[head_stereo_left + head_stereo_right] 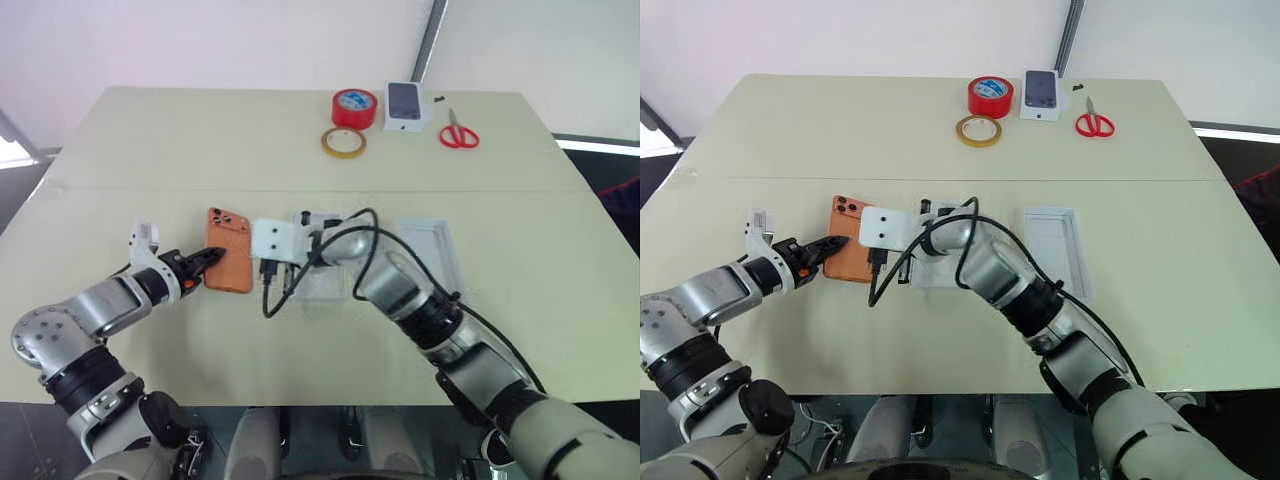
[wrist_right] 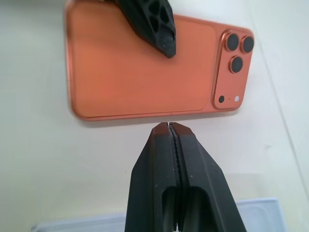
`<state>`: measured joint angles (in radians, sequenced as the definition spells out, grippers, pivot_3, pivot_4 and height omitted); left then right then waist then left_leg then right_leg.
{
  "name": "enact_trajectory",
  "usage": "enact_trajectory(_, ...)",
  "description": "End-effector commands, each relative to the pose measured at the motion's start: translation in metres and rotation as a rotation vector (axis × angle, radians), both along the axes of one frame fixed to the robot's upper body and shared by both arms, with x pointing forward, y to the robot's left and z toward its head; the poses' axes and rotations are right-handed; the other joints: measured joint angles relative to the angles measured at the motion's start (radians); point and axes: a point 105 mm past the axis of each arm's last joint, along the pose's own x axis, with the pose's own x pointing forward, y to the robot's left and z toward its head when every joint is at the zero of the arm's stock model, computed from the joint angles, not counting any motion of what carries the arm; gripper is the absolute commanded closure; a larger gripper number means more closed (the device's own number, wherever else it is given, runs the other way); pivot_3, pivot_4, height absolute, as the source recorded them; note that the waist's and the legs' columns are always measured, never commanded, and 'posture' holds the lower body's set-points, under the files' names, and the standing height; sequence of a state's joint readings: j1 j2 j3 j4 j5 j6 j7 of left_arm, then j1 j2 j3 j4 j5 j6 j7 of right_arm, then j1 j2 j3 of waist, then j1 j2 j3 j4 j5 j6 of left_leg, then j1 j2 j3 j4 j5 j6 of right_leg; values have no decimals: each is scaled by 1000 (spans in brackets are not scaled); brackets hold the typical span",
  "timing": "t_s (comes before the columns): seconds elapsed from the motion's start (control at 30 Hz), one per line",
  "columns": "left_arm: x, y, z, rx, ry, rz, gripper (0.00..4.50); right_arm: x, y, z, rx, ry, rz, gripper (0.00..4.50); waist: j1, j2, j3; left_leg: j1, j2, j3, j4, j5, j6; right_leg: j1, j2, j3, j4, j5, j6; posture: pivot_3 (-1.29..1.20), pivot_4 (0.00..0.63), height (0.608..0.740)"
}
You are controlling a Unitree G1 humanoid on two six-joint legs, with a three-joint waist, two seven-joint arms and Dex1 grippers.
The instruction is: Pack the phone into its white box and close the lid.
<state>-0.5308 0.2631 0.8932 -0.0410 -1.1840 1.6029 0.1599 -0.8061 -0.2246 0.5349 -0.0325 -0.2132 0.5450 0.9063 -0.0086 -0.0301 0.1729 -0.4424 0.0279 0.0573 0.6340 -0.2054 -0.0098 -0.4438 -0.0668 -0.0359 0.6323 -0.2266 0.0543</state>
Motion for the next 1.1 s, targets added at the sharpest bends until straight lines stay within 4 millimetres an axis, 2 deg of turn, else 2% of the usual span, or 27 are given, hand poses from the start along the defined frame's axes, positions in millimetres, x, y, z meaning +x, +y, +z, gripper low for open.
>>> enact_trajectory(0.03,5,-25,49,-73,-207,-73,4441,-10,-22,27,69,-21,39,4500,3,0,0,0,0,0,0,0,0,1,0,0,0,0,0,0,150,740)
enact_trajectory(0.17,4,-63,51,-118,-202,-158,4441,1,-57,31,64,-10,-43,4500,-1,0,0,0,-2,0,0,0,0,2,-3,0,-2,0,0,0,150,740)
enact_trajectory(0.3,-2,-96,37,-130,-127,-222,4441,14,-91,27,37,-5,-144,4500,-4,-1,0,0,-2,1,-1,2,3,1,-3,0,-2,0,0,0,150,740)
enact_trajectory(0.53,0,-111,21,-153,-39,-205,4441,22,-131,19,-17,-4,-269,4500,1,-1,1,1,1,0,0,2,4,2,4,0,-1,0,0,0,150,740)
enact_trajectory(0.73,3,-115,10,-101,-5,-200,4441,18,-144,17,-33,0,-292,4500,4,-1,1,1,1,1,2,2,4,3,4,0,-2,0,0,0,150,740)
enact_trajectory(1.1,6,-129,4,-78,16,-221,4441,8,-147,12,-31,23,-245,4500,22,-1,1,0,1,2,5,2,5,4,7,0,-2,-1,0,0,150,740)
